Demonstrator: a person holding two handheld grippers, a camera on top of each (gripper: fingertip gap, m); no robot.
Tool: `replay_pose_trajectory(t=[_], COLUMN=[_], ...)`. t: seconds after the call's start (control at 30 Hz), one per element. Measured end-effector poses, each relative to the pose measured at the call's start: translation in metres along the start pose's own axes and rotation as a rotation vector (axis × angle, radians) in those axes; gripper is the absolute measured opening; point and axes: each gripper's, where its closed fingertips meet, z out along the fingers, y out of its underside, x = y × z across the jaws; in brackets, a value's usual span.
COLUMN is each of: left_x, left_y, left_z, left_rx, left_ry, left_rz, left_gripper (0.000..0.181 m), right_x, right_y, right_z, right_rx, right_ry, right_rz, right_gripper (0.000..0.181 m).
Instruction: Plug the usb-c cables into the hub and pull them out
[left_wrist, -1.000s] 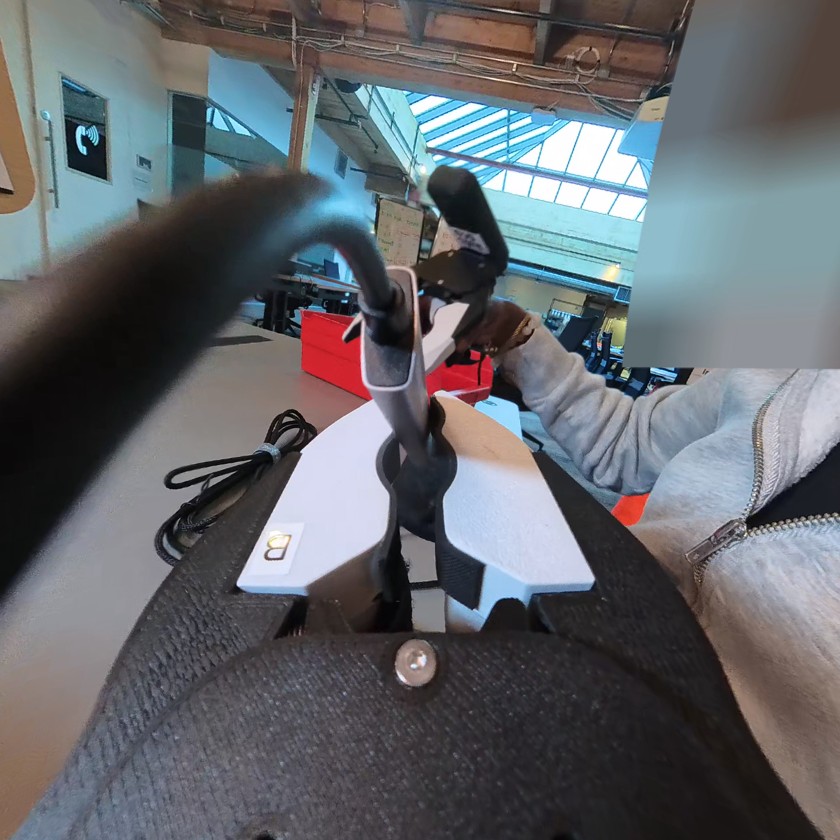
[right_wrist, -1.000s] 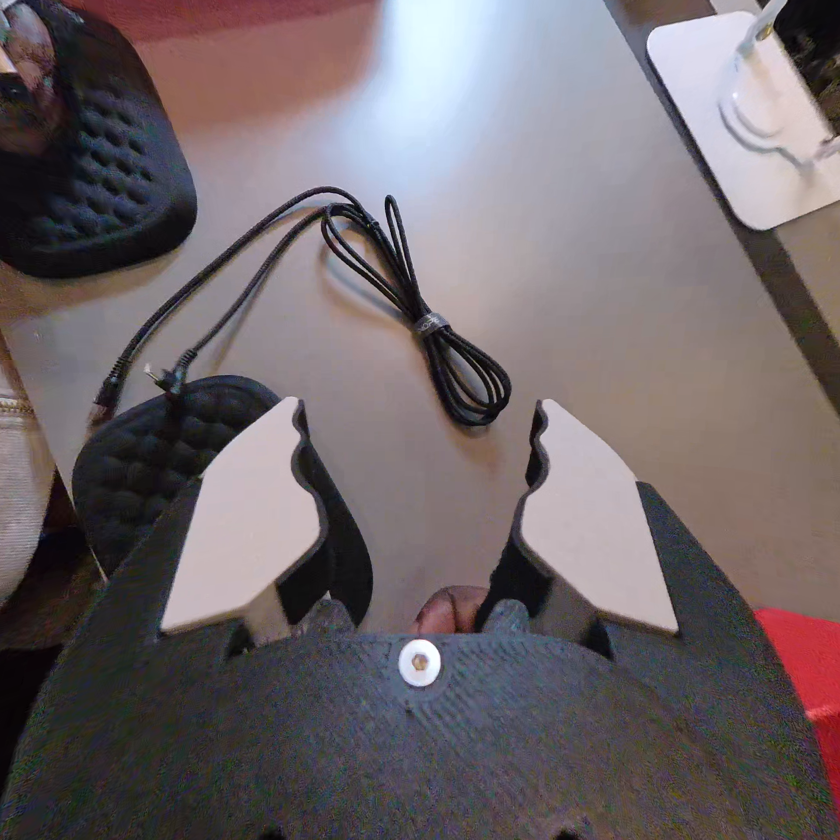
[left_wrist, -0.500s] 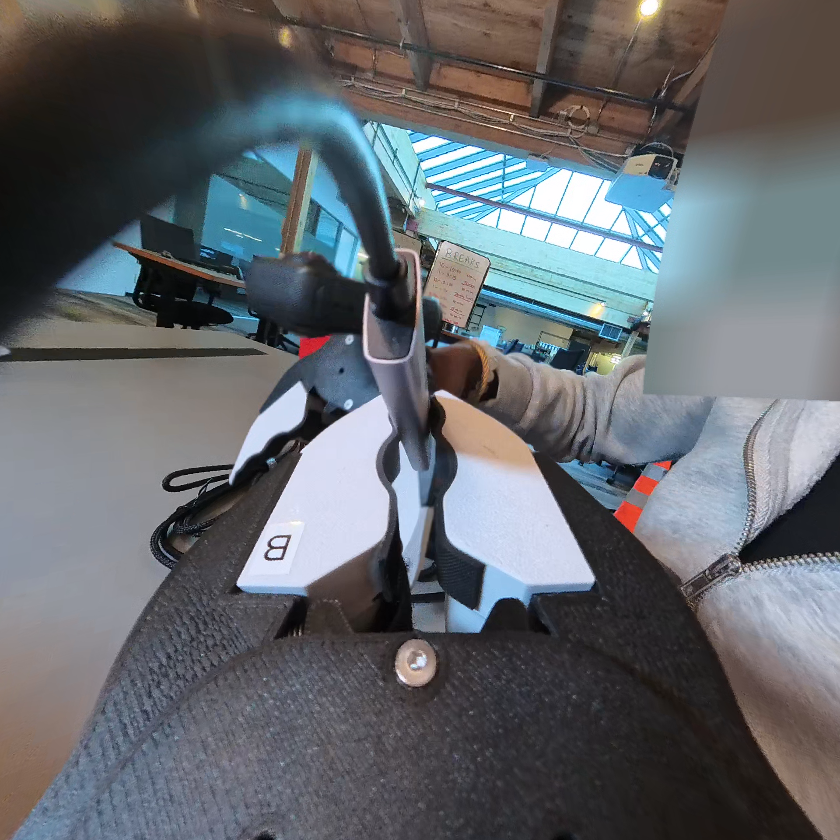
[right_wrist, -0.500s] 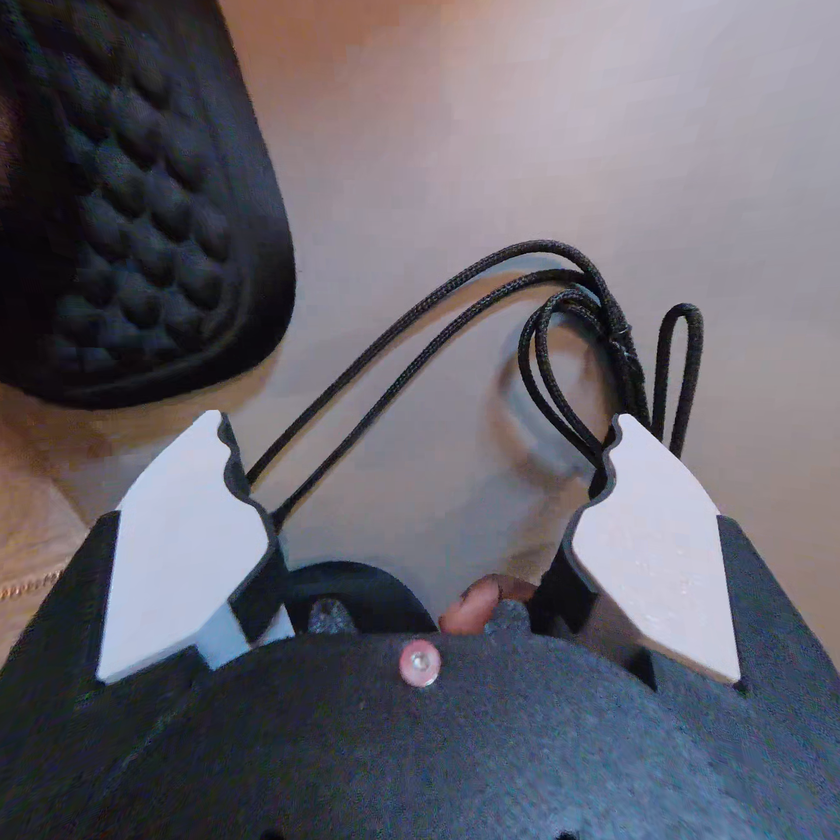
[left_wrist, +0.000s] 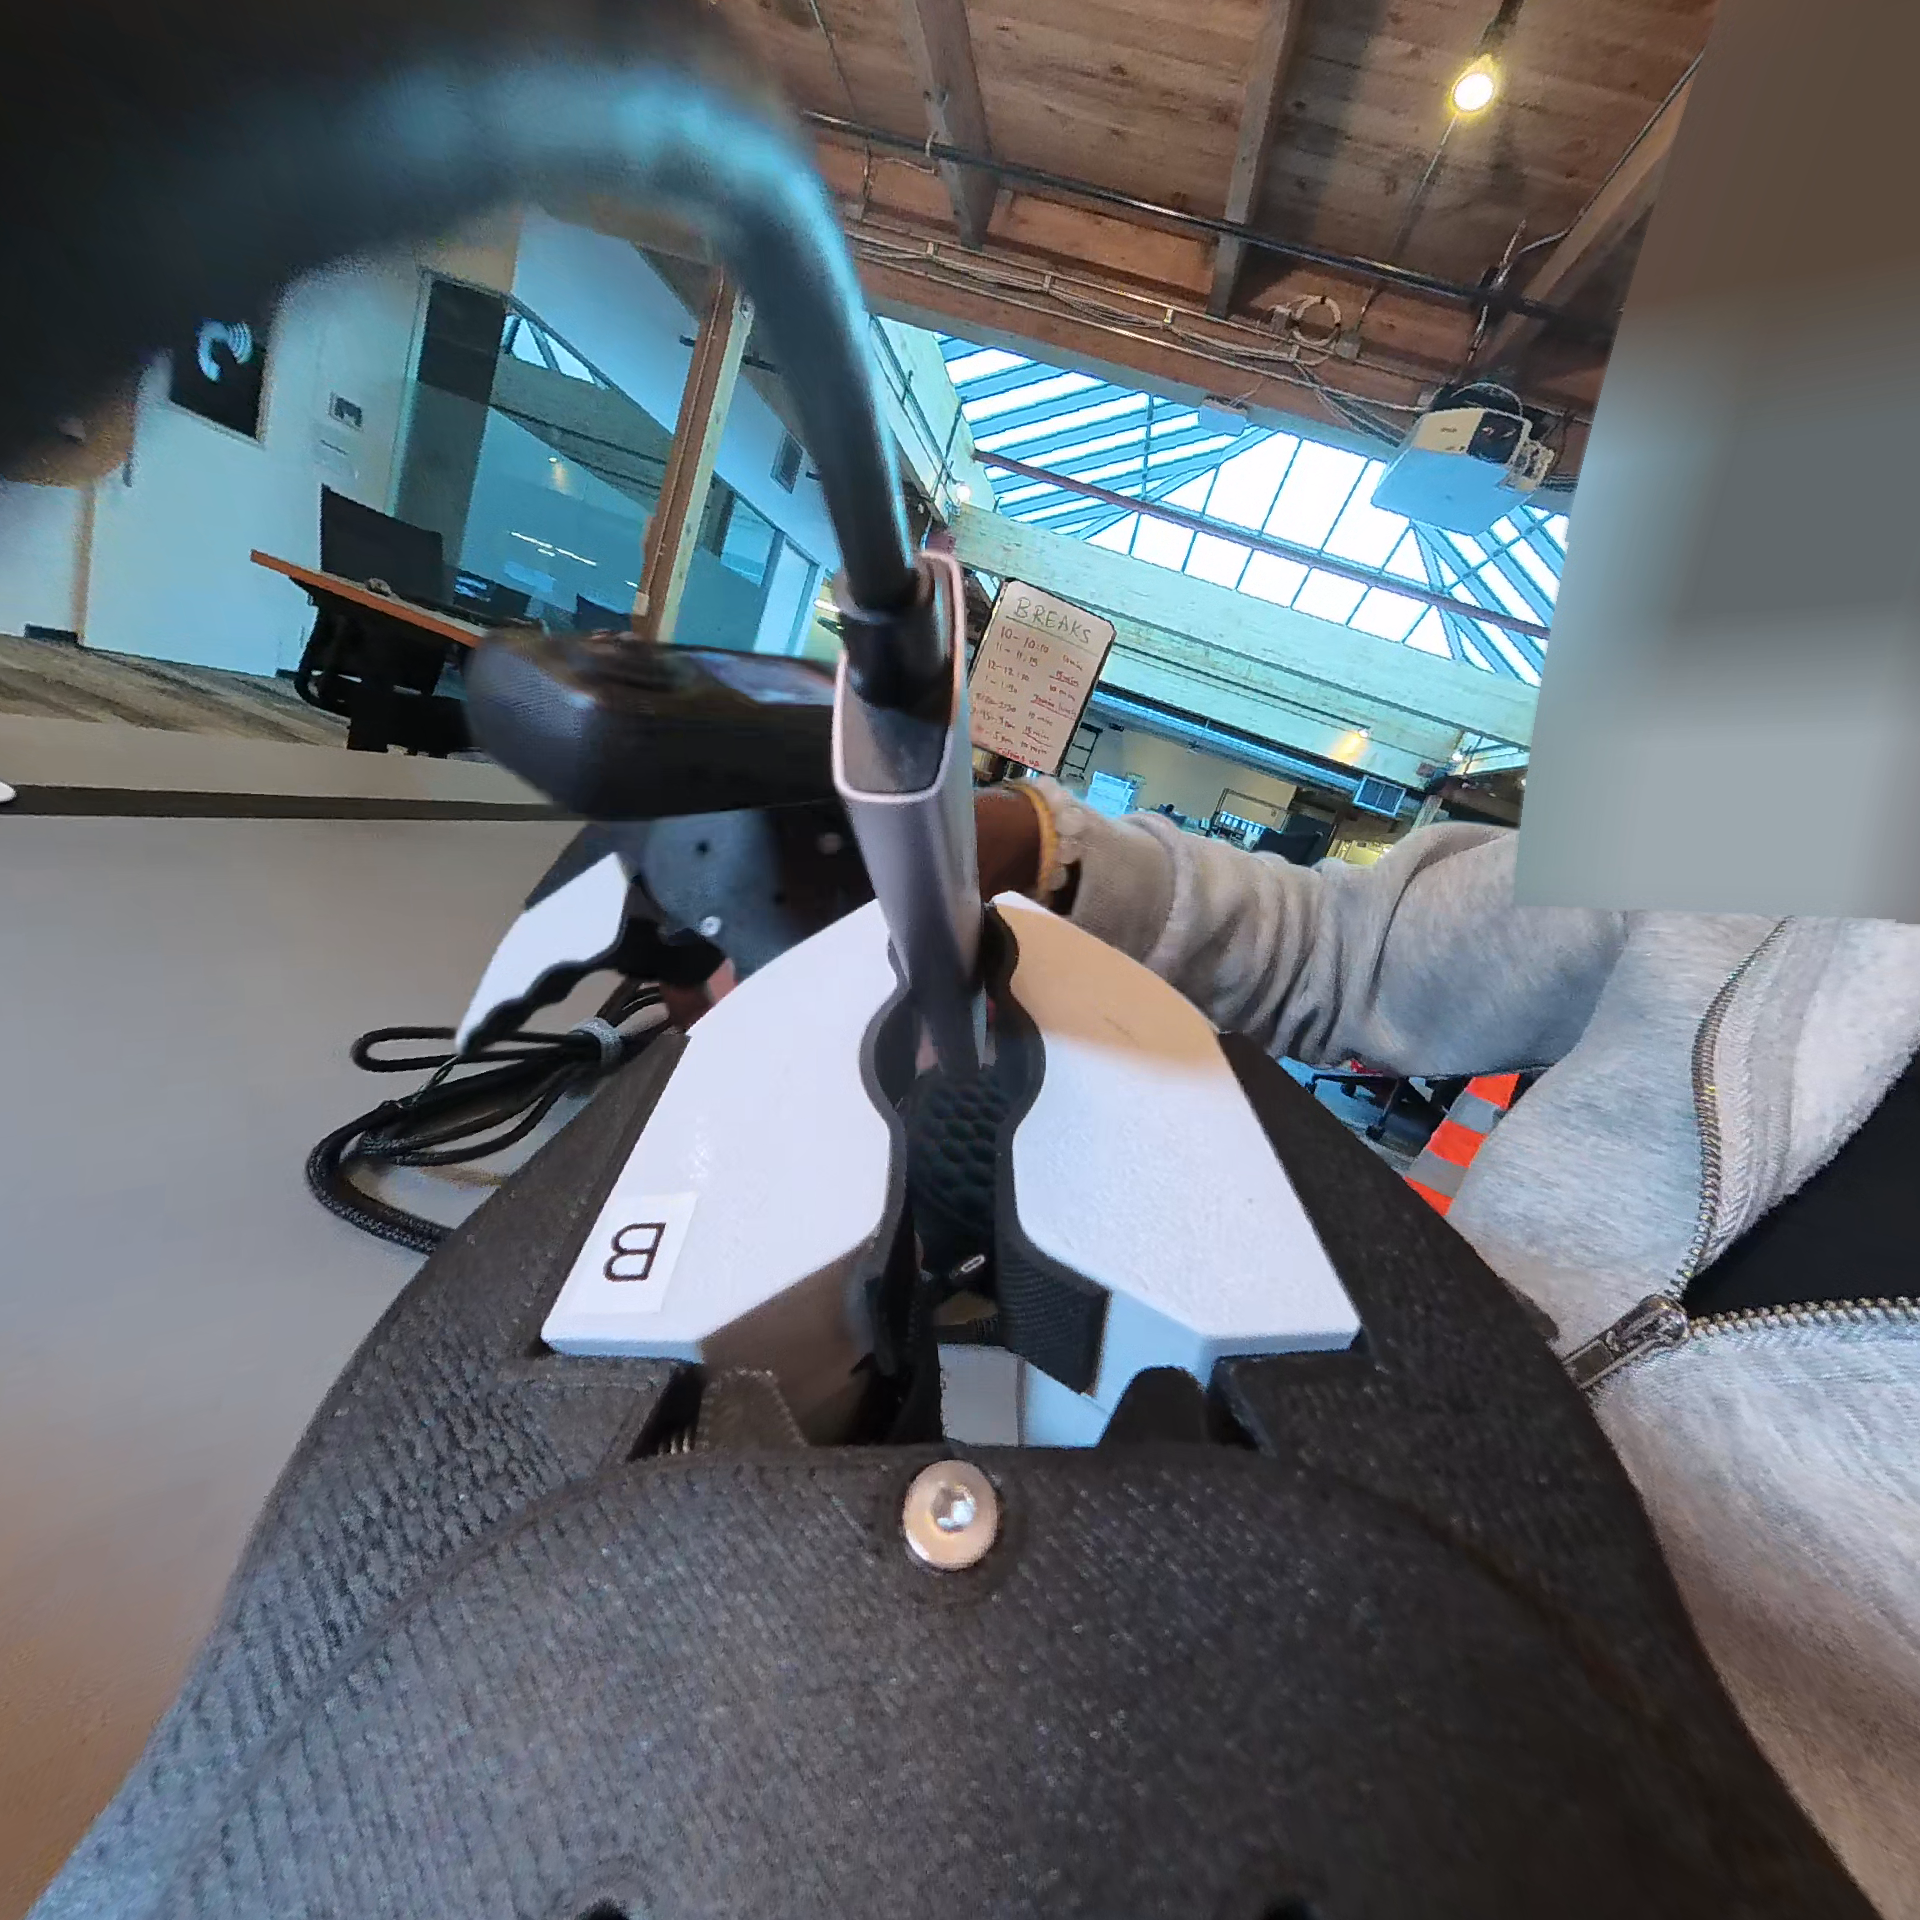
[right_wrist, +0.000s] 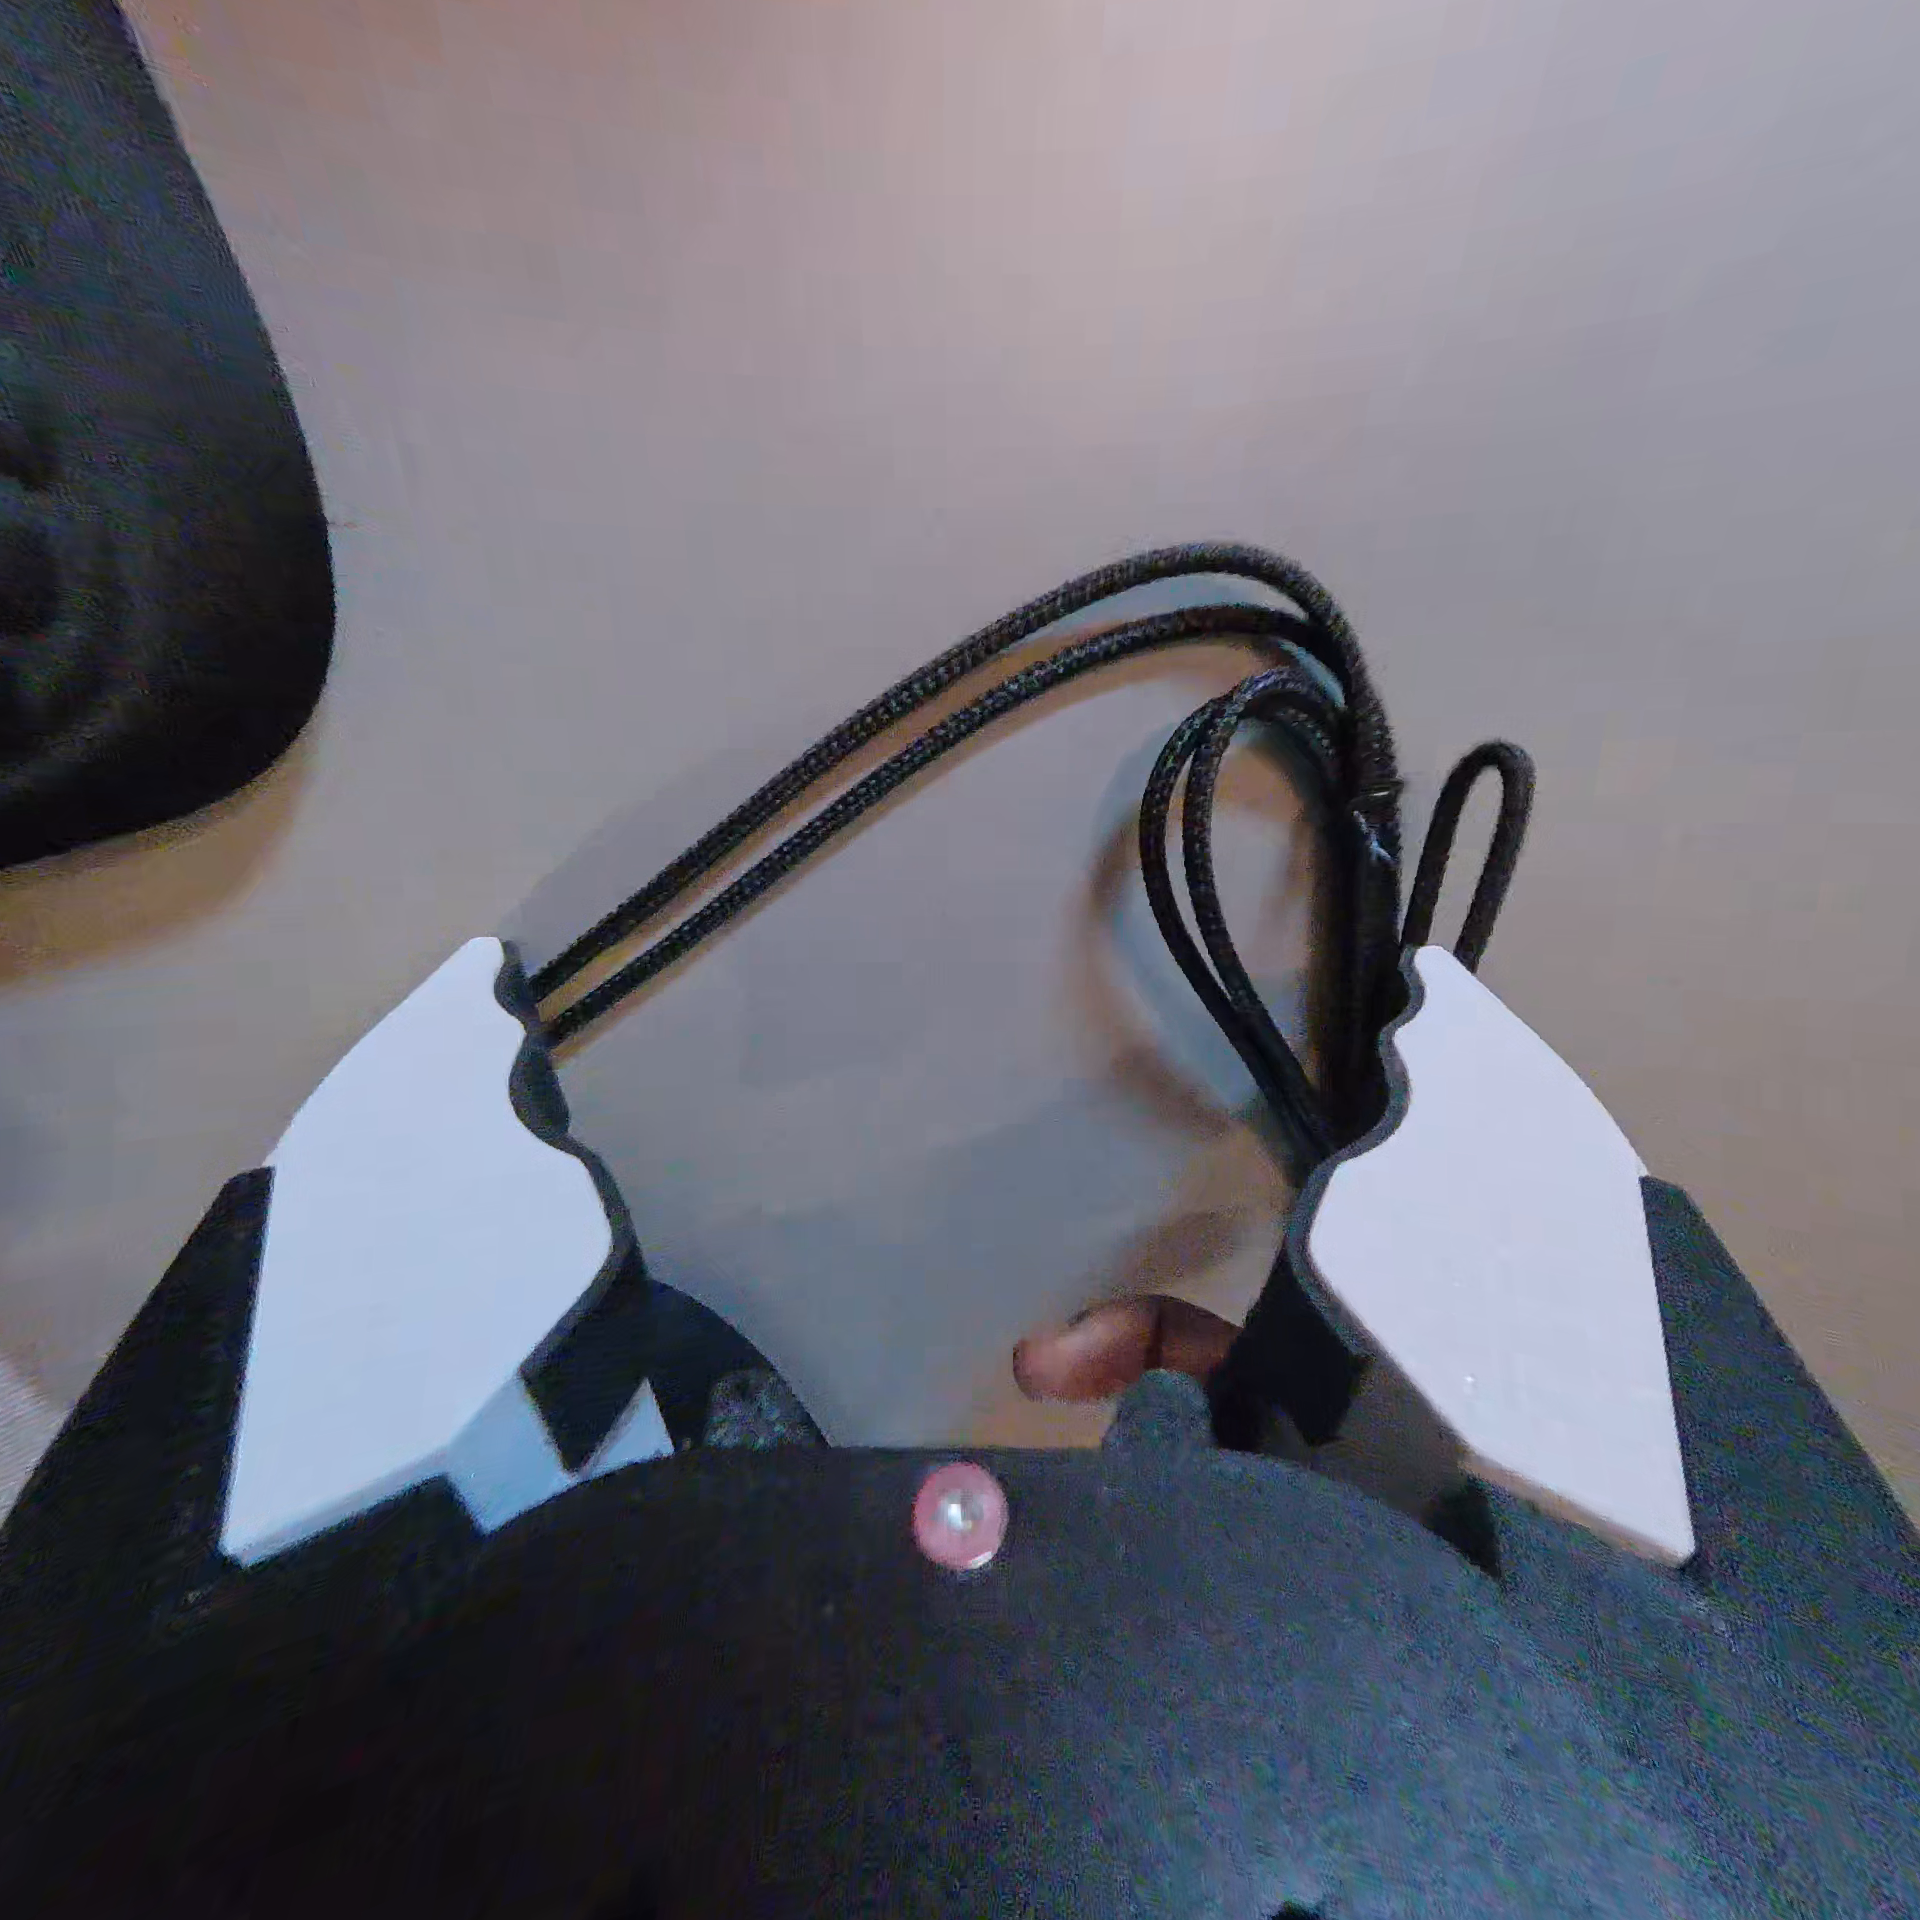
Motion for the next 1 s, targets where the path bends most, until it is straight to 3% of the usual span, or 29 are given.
replay_pose_trajectory(t=[0.1, 0.23, 0.27, 0.37, 0.43, 0.63, 0.77, 0.9, 1.0], left_x=[0.0, 0.0, 0.0, -0.001, -0.001, -0.002, -0.003, -0.003, -0.004], left_y=[-0.001, 0.0, 0.0, -0.001, -0.001, -0.002, -0.002, -0.001, -0.001], left_z=[0.0, 0.0, 0.0, -0.001, -0.001, -0.002, -0.002, -0.002, -0.002], left_rx=[0.004, 0.002, 0.003, 0.006, 0.007, 0.014, 0.013, 0.012, 0.012], left_ry=[0.001, 0.003, 0.003, 0.005, 0.005, 0.007, 0.007, 0.006, 0.005], left_rz=[-0.004, -0.009, -0.011, -0.019, -0.025, -0.045, -0.05, -0.055, -0.06], left_gripper=[0.01, 0.01, 0.01, 0.01, 0.01, 0.01, 0.01, 0.01, 0.01], right_x=[0.019, 0.024, 0.024, 0.025, 0.023, 0.02, 0.03, 0.043, 0.05], right_y=[0.007, 0.009, 0.008, -0.001, -0.004, -0.013, -0.029, -0.024, 0.003], right_z=[0.006, 0.006, 0.003, -0.007, -0.008, -0.022, -0.082, -0.18, -0.26], right_rx=[-0.015, -0.014, 0.005, 0.105, 0.15, 0.298, 0.594, 0.905, 1.088], right_ry=[-0.055, -0.088, -0.091, -0.087, -0.09, -0.049, 0.001, 0.108, 0.224], right_rz=[0.086, 0.055, 0.036, 0.029, 0.008, -0.013, 0.048, 0.09, 0.077], right_gripper=[0.146, 0.141, 0.125, 0.046, 0.031, 0.013, 0.01, 0.01, 0.01])
